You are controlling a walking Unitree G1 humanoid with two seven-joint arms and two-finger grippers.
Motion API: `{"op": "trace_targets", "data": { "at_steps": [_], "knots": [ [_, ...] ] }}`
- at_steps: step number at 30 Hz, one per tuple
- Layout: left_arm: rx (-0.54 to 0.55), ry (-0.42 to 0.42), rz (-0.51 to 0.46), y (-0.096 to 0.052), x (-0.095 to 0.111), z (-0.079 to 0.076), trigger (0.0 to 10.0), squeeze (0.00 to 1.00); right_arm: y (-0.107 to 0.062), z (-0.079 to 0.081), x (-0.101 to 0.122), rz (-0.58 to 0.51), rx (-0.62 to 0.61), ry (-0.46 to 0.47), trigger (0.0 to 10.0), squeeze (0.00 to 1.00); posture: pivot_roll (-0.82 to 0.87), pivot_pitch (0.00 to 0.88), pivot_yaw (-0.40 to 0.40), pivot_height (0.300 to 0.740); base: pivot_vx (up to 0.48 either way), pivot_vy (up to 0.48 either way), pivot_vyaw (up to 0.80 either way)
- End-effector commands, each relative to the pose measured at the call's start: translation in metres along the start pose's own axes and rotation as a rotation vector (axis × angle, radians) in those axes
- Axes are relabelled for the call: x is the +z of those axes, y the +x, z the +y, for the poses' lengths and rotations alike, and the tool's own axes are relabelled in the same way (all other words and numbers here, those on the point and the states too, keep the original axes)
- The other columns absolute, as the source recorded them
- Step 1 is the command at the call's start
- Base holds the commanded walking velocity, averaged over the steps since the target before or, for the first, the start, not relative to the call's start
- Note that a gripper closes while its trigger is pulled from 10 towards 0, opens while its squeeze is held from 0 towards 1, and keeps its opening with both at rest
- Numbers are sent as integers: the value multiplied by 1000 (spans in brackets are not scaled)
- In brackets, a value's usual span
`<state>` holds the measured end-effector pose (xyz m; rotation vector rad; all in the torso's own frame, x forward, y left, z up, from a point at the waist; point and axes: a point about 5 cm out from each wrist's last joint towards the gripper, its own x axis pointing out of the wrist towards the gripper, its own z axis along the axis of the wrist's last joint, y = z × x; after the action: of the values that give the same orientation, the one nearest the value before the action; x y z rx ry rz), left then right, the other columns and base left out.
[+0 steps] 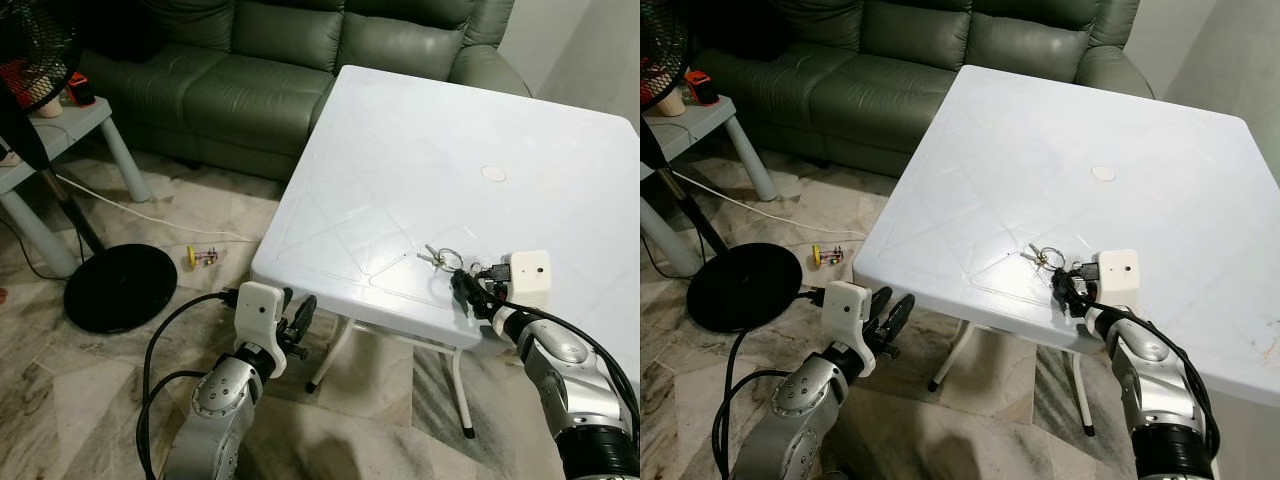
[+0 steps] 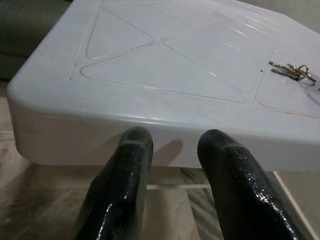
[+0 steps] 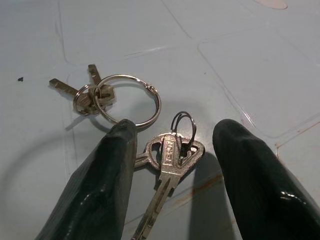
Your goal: Hang keys on a hook
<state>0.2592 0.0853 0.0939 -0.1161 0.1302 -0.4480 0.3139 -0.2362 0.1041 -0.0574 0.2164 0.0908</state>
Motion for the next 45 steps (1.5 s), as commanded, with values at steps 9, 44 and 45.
{"op": "trace_targets", "data": {
  "at_steps": [9,44,45],
  "knots": [
    [-8,12,-2,1,1,-5,10000,0,0,-1,4,-11,-1,15,10000,0,86,150,-78,740,0,0,0],
    [-12,15,-2,3,1,-9,10000,0,4,-6,7,-12,-55,-38,10000,0,86,131,-77,740,0,0,0],
    [-12,15,-2,3,1,-9,10000,0,4,-6,7,-11,-54,-39,10000,0,86,131,-77,740,0,0,0]
  ]
}}
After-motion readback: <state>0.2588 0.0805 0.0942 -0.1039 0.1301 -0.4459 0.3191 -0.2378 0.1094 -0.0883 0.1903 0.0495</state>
